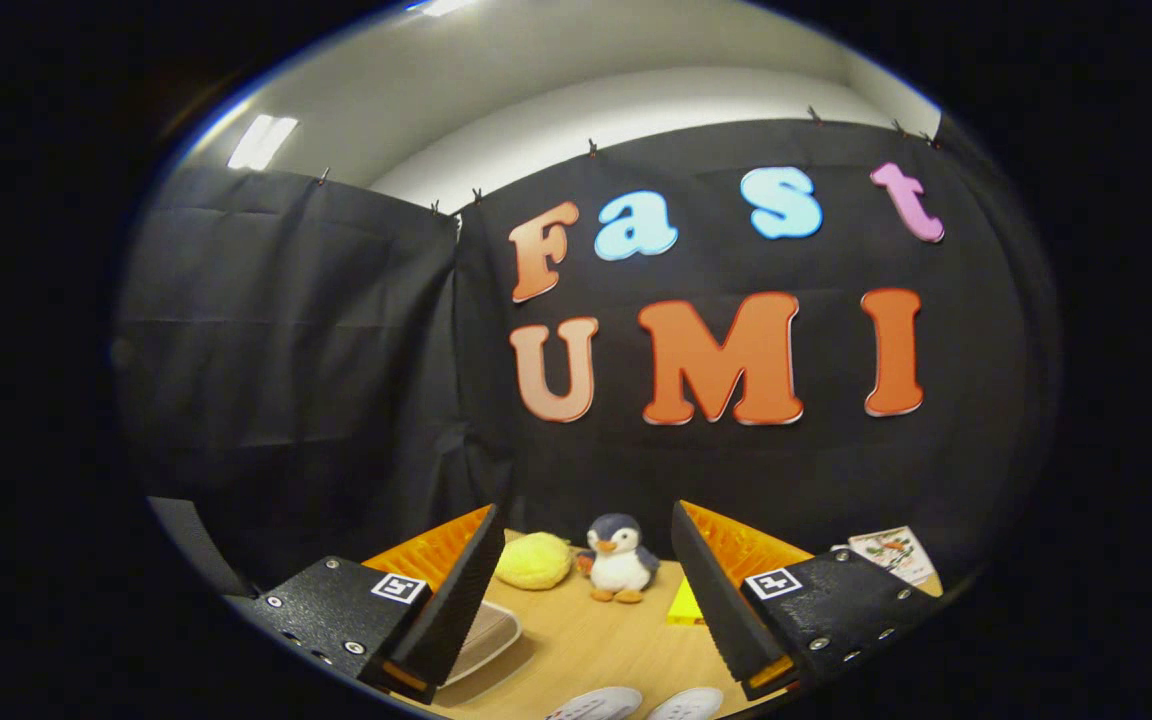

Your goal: Open the storage box then place both shoes into the box .Put the left shoe in first, then the right shoe, with the right side of both shoes facing outward in a uniform manner.

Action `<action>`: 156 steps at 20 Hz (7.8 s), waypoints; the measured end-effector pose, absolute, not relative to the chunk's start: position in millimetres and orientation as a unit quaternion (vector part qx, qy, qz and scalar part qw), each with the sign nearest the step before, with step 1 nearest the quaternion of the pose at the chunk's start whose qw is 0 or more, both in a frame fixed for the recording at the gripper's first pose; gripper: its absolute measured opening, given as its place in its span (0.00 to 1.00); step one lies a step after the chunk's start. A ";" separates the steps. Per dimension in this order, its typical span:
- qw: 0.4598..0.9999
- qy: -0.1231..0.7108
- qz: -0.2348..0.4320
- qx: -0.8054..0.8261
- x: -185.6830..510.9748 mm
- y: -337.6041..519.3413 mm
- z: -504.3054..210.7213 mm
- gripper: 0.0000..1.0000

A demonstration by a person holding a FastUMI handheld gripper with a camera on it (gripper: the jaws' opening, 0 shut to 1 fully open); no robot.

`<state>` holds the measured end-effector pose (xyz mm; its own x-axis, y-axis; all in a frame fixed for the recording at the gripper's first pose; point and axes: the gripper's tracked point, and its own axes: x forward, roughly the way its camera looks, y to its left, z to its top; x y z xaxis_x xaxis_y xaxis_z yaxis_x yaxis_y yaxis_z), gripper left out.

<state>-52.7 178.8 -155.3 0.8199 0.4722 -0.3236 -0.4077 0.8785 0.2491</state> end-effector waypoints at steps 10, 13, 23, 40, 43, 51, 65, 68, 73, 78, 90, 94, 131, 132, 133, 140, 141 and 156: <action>0.802 0.449 0.303 0.252 -125.8 267.2 -289.2 0.95; 0.758 0.505 0.306 0.277 -147.4 281.9 -318.1 0.95; 0.662 0.597 0.296 0.341 -200.6 310.0 -376.5 0.95; 0.593 0.574 0.271 0.495 -181.5 295.7 -346.6 0.56; 0.596 0.565 0.277 0.499 -173.5 301.5 -334.7 0.39; 0.610 0.602 0.219 0.466 -175.3 303.5 -361.1 0.10; 0.645 0.537 0.289 0.459 -128.9 356.0 -236.2 0.01; 0.658 0.527 0.316 0.435 -121.9 386.8 -211.6 0.02; 0.673 0.519 0.363 0.383 -114.3 451.3 -191.9 0.03; 0.671 0.530 0.384 0.348 -121.5 513.8 -180.8 0.03; 0.655 0.600 0.346 0.301 -137.3 637.9 -251.9 0.06; 0.685 0.585 0.340 0.270 -128.7 625.4 -256.0 0.22; 0.823 0.550 0.135 -0.041 -229.9 106.8 -405.9 0.97; 0.819 0.554 0.141 -0.044 -235.0 105.8 -411.1 0.96; 0.816 0.558 0.141 -0.048 -238.9 104.1 -416.1 0.94; 0.810 0.567 0.146 -0.044 -252.5 113.5 -443.4 0.83; 0.808 0.569 0.147 -0.051 -250.0 114.4 -450.0 0.78; 0.814 0.579 0.042 -0.011 -223.7 98.3 -478.3 0.10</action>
